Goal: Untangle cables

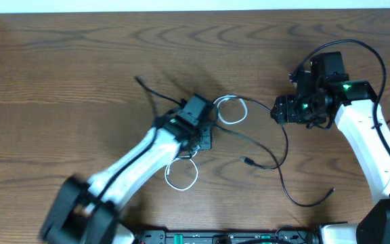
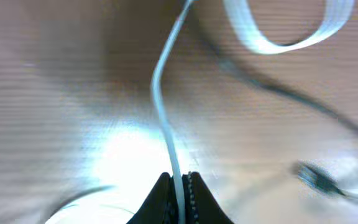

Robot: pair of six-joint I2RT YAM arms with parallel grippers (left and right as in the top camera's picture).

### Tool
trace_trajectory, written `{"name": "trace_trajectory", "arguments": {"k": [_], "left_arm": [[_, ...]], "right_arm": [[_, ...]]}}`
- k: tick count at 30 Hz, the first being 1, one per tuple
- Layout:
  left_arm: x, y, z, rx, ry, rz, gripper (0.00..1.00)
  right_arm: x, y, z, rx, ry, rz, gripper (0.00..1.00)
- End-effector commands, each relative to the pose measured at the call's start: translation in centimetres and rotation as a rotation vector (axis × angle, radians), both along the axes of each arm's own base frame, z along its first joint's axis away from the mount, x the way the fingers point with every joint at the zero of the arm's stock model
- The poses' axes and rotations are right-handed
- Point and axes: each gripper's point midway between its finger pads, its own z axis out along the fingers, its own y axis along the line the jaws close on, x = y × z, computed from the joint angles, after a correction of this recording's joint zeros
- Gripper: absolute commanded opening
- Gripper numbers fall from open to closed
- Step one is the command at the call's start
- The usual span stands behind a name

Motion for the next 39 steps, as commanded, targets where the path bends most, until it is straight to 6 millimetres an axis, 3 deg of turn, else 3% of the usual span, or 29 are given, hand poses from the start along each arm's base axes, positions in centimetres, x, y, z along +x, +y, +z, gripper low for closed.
{"name": "trace_trajectory", "arguments": {"k": [1,2,4,9,16,22,28,39], "left_arm": [[-1.7,-0.3,5.4,-0.089,-0.085,-0.135,0.08],[-2.6,-0.4,7.4,-0.134,-0.119,-0.171,0.07],[-3.0,-0.5,9.4,-0.178,-0.167,-0.182,0.08],[-3.3,-0.5,12.9,-0.248,-0.275,-0.19,0.08],[-3.4,-0.4,14.0,-0.267,-0.309,-0.191,0.08],[-3.1,-0.6,14.2,-0.273,-0.323,-0.191,0.08],[-3.2,-0.5,14.5,-0.278,-0.332,-0.191,0.08],[-3.9,0.1,16.5,-0.306,-0.391,-0.194,0.08]], "right_arm": [[-0.1,1.0,-0.5,0.011,-0.011,0.036,0.74],[-0.2,1.8,-0.7,0.024,-0.016,0.058,0.74],[-0.5,3.1,-1.0,0.05,-0.019,0.093,0.74],[-2.1,7.5,-2.1,0.122,-0.025,0.218,0.75],[-5.6,13.2,-3.7,0.162,-0.034,0.41,0.81],[-7.7,16.5,-3.9,0.172,-0.07,0.538,0.85],[-7.9,17.6,-4.9,0.129,-0.138,0.577,0.84],[-6.2,18.6,-6.3,0.149,-0.306,0.572,0.8]]}}
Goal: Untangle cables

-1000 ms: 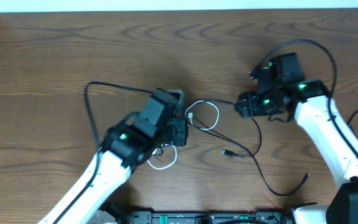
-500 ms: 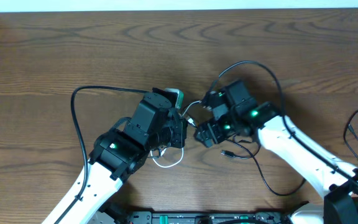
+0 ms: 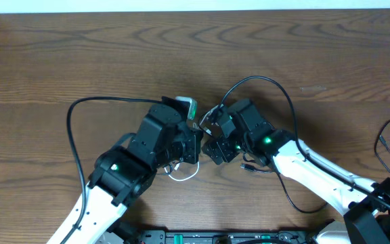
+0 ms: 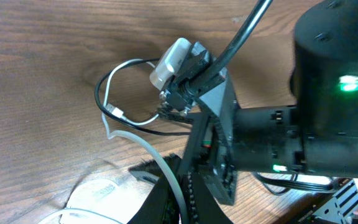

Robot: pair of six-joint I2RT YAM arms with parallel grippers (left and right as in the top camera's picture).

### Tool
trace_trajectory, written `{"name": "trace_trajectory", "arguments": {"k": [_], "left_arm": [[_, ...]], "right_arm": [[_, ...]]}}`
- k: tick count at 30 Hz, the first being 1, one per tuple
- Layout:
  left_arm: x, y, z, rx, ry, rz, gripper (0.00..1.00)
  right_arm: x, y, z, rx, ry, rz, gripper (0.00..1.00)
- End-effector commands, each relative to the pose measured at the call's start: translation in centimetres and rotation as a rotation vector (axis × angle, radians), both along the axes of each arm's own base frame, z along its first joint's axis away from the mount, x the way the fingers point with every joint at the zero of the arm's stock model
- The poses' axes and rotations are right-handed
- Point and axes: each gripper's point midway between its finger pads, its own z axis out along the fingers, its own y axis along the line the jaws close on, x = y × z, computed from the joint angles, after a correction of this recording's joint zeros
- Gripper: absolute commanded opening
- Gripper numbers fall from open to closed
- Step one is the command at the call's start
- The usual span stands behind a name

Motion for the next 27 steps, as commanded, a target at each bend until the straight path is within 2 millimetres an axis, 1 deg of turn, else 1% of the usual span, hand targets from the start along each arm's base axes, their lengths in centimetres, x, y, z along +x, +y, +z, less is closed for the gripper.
{"name": "trace_trajectory", "arguments": {"k": [1,4,6,7,9,10,11,12,16,18,21,23,27], "left_arm": [[-0.3,0.2,1.1,-0.013,-0.038,-0.014,0.08],[-0.5,0.4,1.7,-0.024,-0.053,-0.014,0.08],[-0.7,0.5,2.3,-0.036,-0.071,-0.013,0.08],[-0.8,0.6,2.5,-0.039,-0.076,-0.013,0.08],[-0.8,0.7,2.7,-0.039,-0.086,-0.007,0.08],[-0.7,0.9,2.6,-0.033,-0.088,0.0,0.08],[-0.7,1.0,2.5,-0.025,-0.089,0.007,0.08],[-0.6,1.2,2.4,-0.015,-0.087,0.016,0.08],[-0.6,1.8,0.9,0.036,-0.045,0.033,0.08],[-0.7,2.1,-0.5,0.076,-0.005,0.041,0.07],[-0.9,2.3,-2.6,0.13,0.069,0.038,0.08],[-1.0,2.3,-4.0,0.166,0.119,0.036,0.08],[-1.0,2.3,-6.7,0.231,0.21,0.032,0.08]], "right_arm": [[0.1,-0.4,-1.0,-0.018,-0.037,-0.006,0.8],[0.3,-0.7,-1.5,-0.018,-0.062,-0.018,0.79],[0.2,-0.7,-1.9,-0.013,-0.068,-0.018,0.72],[0.1,-0.8,-2.0,-0.015,-0.066,-0.019,0.67],[0.0,-0.9,-2.1,-0.015,-0.06,-0.022,0.44],[0.0,-0.9,-2.1,-0.014,-0.056,-0.027,0.24],[0.0,-0.9,-2.1,-0.011,-0.053,-0.032,0.11],[0.1,-0.8,-2.0,-0.006,-0.049,-0.041,0.01],[0.8,-0.7,-1.3,0.027,-0.028,-0.096,0.01],[1.5,-0.8,-0.2,0.066,-0.011,-0.136,0.01],[2.8,-0.8,2.6,0.153,0.003,-0.177,0.01],[4.1,-1.6,4.7,0.197,-0.008,-0.225,0.01],[6.8,-4.3,9.1,0.251,-0.084,-0.317,0.01]]}}
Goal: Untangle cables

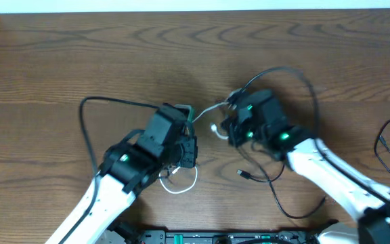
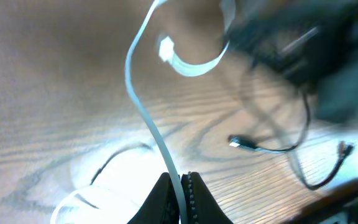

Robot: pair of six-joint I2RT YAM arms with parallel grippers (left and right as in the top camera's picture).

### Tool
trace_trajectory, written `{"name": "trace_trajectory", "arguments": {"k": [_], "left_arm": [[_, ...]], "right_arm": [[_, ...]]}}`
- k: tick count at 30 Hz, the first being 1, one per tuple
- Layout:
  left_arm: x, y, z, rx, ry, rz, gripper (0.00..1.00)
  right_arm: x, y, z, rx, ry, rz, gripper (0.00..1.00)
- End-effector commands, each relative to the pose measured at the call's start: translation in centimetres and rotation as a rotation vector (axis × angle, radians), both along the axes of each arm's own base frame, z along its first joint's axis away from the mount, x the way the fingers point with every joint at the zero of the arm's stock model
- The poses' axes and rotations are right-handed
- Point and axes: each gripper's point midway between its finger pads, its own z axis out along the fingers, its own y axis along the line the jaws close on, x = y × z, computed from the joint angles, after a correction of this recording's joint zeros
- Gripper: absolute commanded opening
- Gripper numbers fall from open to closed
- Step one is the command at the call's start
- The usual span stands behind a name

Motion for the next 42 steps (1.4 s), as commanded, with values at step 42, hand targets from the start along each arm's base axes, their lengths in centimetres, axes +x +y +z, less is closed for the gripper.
{"name": "trace_trajectory", "arguments": {"k": [42], "left_arm": [[4.5,16.9,-5.8,0.276,0.191,0.587,0.07]], "right_arm": [[-0.7,-39.2,11.1,-0.005,-0.1,-1.231,0.01]]}}
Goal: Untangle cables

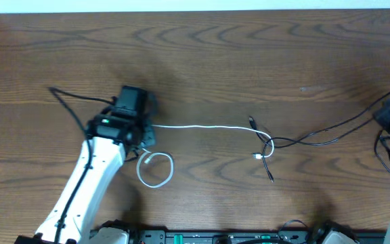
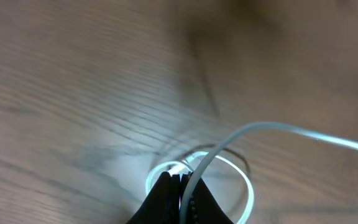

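A white cable runs taut across the table from my left gripper to a small knot, where it crosses a black cable. In the left wrist view the left gripper is shut on the white cable, which arcs up and off to the right. The cable's slack end lies as a white loop just below the gripper. The black cable stretches from the knot to my right gripper at the table's far right edge, which appears shut on it.
The brown wooden table carries only the cables. The left arm's own black lead arcs out to its left. The black cable's plug ends lie near the knot. The table's front edge holds a black rail.
Both grippers were close together at the table's middle. Now the left one is farther left and the right one at the far right edge, with both cables drawn out straight.
At first the left gripper held the white cable by the tangle and the right gripper stood off to the right. Then both grippers met at the tangle in the middle. Now they are wide apart, and only a small knot joins the cables.
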Robot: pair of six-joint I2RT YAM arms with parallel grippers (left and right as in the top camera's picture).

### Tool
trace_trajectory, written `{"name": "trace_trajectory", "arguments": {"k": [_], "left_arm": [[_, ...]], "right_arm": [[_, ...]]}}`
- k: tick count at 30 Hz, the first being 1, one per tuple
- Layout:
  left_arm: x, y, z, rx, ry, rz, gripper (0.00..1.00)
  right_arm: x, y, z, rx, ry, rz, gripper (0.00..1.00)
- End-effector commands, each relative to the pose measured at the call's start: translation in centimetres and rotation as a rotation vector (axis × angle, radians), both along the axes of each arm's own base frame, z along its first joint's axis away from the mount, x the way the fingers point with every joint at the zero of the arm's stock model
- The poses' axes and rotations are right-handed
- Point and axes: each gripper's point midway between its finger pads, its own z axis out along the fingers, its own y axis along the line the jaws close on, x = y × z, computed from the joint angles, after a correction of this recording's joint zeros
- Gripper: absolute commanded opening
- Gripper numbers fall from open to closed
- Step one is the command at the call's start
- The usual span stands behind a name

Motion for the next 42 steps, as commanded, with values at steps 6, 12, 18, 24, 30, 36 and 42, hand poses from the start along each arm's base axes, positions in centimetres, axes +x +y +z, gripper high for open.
{"name": "trace_trajectory", "arguments": {"k": [6,12,18,24,30,36,42], "left_arm": [[0.8,2.1,0.4,-0.228,-0.031,0.177,0.07],[0.9,1.2,0.6,-0.304,-0.031,0.173,0.07],[1.0,2.8,0.5,-0.234,-0.043,0.225,0.07],[1.2,6.3,0.6,-0.2,-0.075,0.357,0.08],[0.6,9.9,0.6,-0.195,-0.091,0.486,0.08],[-0.6,12.8,0.5,-0.231,-0.096,0.651,0.08],[-1.0,13.5,0.5,-0.26,-0.099,0.74,0.07]], "right_arm": [[-0.8,-2.5,-3.1,0.017,0.12,-0.043,0.01],[-0.3,-1.6,-6.4,0.089,0.204,0.027,0.01],[-0.4,-1.2,-8.2,0.097,0.261,0.09,0.01],[-2.3,-3.7,-9.1,0.027,0.36,-0.04,0.01],[-4.5,-5.5,-9.7,0.056,0.413,-0.193,0.01],[-5.1,-5.9,-9.8,0.066,0.421,-0.214,0.01],[-5.0,-5.8,-9.8,0.069,0.418,-0.21,0.01]]}}
